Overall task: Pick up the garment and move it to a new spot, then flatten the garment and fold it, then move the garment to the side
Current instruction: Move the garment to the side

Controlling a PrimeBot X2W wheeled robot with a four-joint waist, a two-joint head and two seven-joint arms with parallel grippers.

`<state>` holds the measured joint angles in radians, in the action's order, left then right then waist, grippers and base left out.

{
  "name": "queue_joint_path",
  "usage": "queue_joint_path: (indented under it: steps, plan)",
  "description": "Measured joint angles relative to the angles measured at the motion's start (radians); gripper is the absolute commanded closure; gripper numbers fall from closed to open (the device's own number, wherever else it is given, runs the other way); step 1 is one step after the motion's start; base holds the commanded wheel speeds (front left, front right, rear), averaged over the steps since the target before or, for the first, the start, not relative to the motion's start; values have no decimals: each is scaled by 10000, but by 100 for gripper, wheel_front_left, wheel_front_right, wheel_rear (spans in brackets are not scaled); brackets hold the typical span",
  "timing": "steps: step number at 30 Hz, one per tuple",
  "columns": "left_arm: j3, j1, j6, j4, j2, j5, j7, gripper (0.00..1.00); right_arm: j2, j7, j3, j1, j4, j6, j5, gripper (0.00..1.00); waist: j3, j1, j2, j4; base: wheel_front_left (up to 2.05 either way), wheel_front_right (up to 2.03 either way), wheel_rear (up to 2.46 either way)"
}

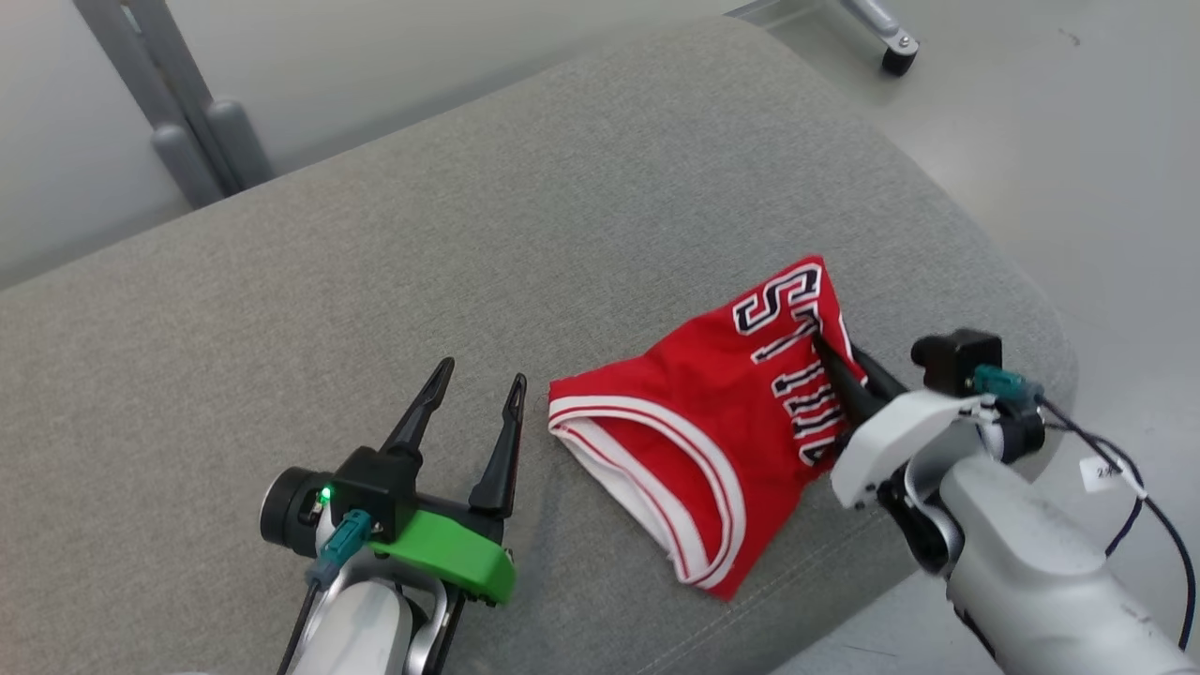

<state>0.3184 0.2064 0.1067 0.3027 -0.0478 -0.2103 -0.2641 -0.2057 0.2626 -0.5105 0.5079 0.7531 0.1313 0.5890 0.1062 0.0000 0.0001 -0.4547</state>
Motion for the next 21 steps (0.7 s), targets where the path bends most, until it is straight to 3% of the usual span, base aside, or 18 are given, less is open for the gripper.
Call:
queue_joint_path:
  steps: [6,13,21]
  plan:
    - [6,576,94,-165,2,660,0,0,-305,0,869,1839,282,0,-562,100,764,0,0,536,0,0,0]
    - [0,1275,171,-771,-38,1373,-2,0,-1484,0,2959,4104,1764,0,-2019,100,2326,1,0,1589,0,0,0]
    - [50,1543,188,-1233,-232,1661,0,0,-2426,0,4976,5164,3243,2,-3724,100,3834,2,0,2560,0,0,0]
